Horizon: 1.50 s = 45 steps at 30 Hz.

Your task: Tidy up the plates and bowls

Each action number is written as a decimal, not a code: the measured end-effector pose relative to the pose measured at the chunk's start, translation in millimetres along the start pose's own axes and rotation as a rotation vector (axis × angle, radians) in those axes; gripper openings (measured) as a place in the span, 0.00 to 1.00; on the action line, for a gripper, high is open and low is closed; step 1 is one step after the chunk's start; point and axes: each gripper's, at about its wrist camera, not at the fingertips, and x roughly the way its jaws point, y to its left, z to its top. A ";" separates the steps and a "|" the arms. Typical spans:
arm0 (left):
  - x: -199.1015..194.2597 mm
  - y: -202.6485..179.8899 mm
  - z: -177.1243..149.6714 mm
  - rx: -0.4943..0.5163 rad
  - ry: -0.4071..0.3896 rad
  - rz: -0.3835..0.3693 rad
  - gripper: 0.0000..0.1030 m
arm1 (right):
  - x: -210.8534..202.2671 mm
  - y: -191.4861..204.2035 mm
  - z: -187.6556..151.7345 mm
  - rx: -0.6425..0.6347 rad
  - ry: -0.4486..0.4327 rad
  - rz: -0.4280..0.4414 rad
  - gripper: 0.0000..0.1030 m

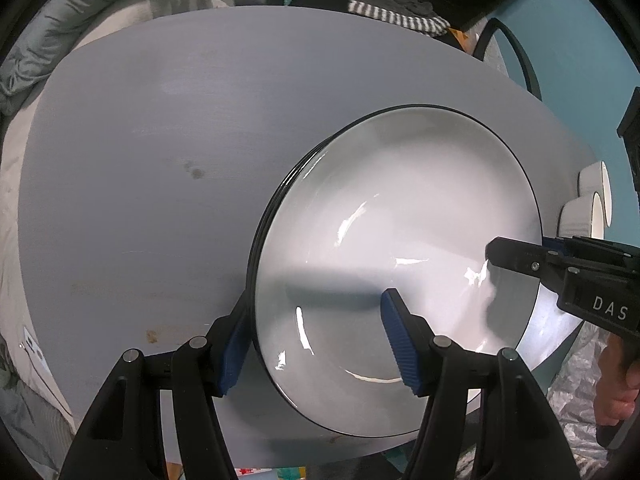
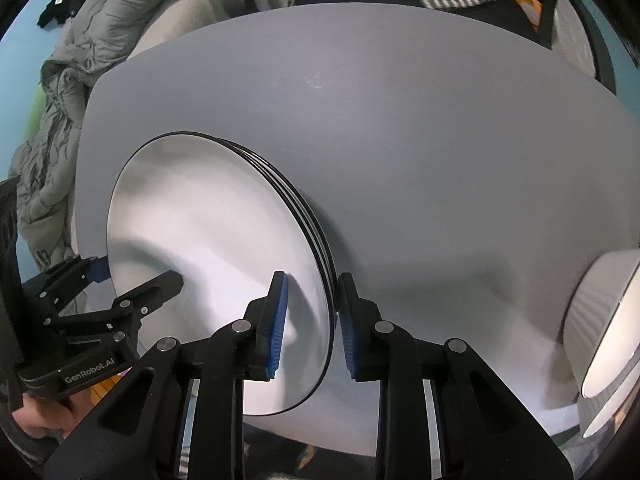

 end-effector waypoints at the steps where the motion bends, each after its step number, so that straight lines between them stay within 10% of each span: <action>1: 0.5 -3.6 -0.8 0.007 0.001 0.000 0.62 | -1.0 -2.7 -0.9 0.006 -0.002 -0.002 0.24; 20: 3.1 -36.7 -9.5 0.090 -0.002 0.036 0.64 | -8.9 -33.8 -13.1 0.123 -0.051 0.018 0.23; 22: 0.8 -42.9 -11.1 0.117 -0.017 0.114 0.67 | -8.3 -33.6 -15.1 0.128 -0.063 0.002 0.31; 24: -1.4 -42.8 -15.1 0.127 -0.015 0.140 0.69 | -11.3 -40.8 -21.5 0.132 -0.076 -0.044 0.61; 28: -11.8 -35.6 -25.2 0.105 -0.029 0.158 0.71 | -24.5 -54.3 -35.5 0.167 -0.134 -0.001 0.61; 45: -100.2 -108.6 -64.5 0.257 -0.162 -0.026 0.73 | -118.1 -106.2 -156.4 0.329 -0.324 -0.083 0.63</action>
